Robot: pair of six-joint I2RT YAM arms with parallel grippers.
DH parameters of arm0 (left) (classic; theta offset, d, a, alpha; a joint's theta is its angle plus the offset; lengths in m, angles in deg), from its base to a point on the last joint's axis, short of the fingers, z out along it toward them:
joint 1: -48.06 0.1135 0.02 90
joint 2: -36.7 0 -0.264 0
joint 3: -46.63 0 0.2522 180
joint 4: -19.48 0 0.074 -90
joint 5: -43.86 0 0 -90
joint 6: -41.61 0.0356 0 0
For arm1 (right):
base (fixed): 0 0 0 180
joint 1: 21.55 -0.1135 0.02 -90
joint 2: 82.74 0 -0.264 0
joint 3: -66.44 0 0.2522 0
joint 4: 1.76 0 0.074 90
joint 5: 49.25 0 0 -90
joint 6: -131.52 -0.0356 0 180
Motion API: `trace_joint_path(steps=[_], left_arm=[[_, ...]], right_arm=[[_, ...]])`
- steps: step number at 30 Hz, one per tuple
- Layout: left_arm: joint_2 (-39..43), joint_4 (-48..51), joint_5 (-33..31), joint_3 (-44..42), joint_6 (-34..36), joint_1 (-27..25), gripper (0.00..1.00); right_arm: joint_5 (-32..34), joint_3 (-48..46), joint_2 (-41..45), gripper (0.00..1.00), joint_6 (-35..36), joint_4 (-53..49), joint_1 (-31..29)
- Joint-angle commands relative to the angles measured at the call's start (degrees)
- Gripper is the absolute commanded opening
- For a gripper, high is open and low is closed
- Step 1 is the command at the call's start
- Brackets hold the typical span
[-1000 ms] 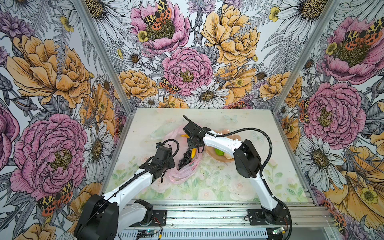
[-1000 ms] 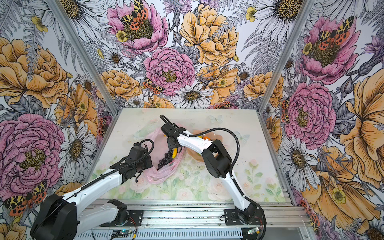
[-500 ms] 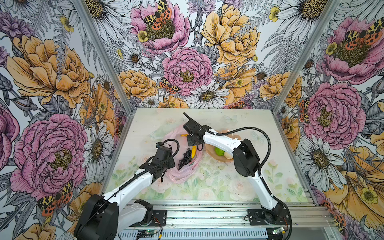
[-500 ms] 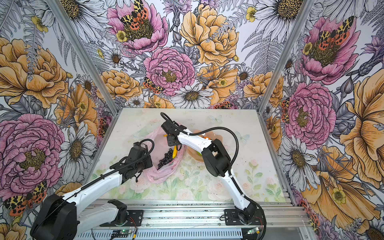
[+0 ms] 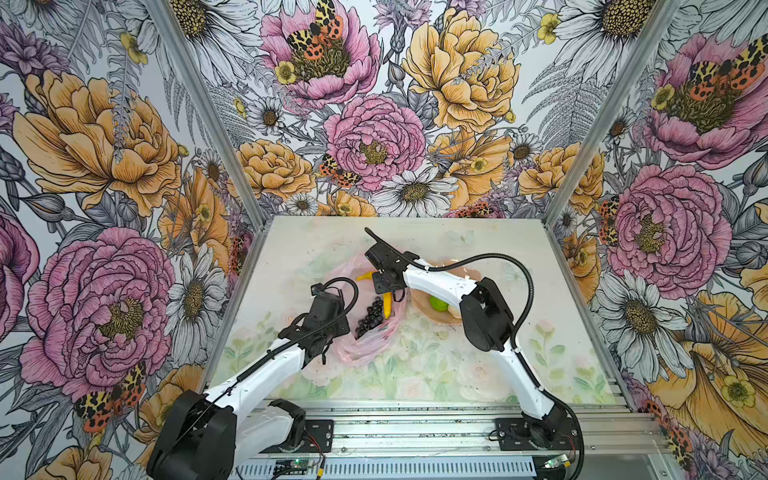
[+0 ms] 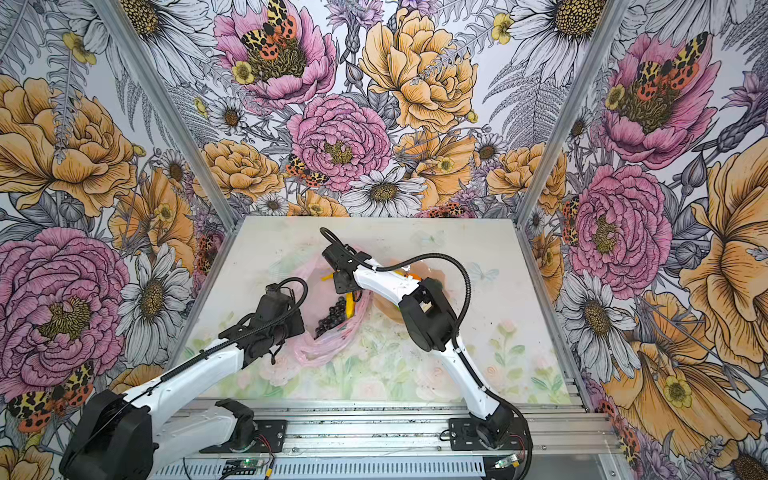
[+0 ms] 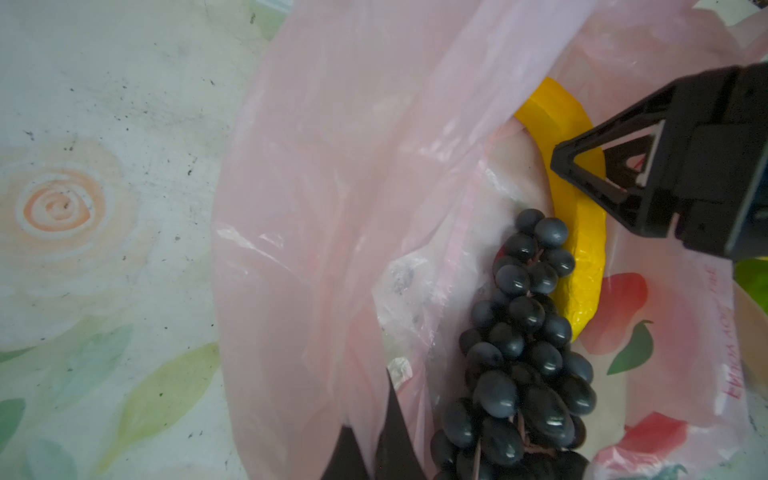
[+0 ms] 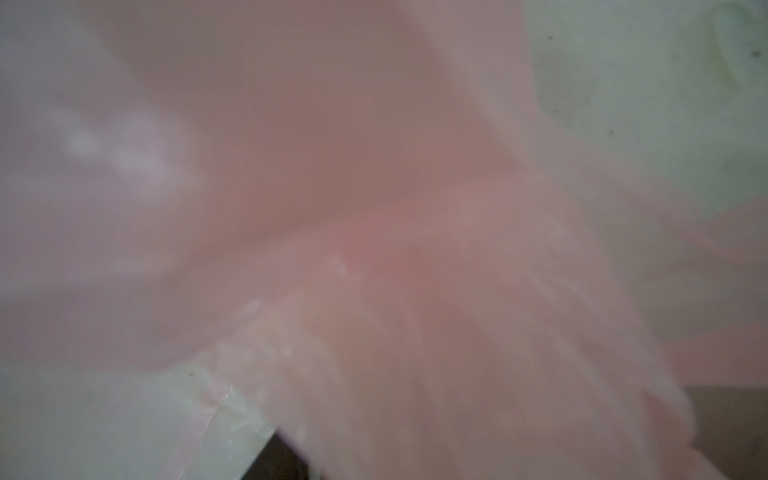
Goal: Take the fake fruits out of the plastic bag
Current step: 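Lower the right gripper into the bag and close it on the banana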
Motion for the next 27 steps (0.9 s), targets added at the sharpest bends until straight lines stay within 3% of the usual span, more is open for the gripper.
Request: trace_joint_path(steps=[1, 10, 17, 27], left_arm=[[0.69, -1.57, -1.48, 0.31, 1.05, -0.19, 0.01], [0.77, -1.58, -1.6, 0.33, 1.1, -0.28, 0.01], [0.26, -1.66, -1.87, 0.57, 1.2, -0.2, 0.01], [0.2, -1.75, -2.12, 0.53, 1.09, 0.16, 0.01]], right_arm=[[0.1, 1.61, -2.07, 0.51, 0.35, -0.05, 0.35], [-1.03, 2.81, -3.78, 0.42, 0.18, 0.01, 0.31], [-1.21, 2.91, -3.25, 0.29, 0.74, -0.01, 0.15], [-1.56, 0.58, 2.56, 0.21, 3.11, 0.03, -0.47]])
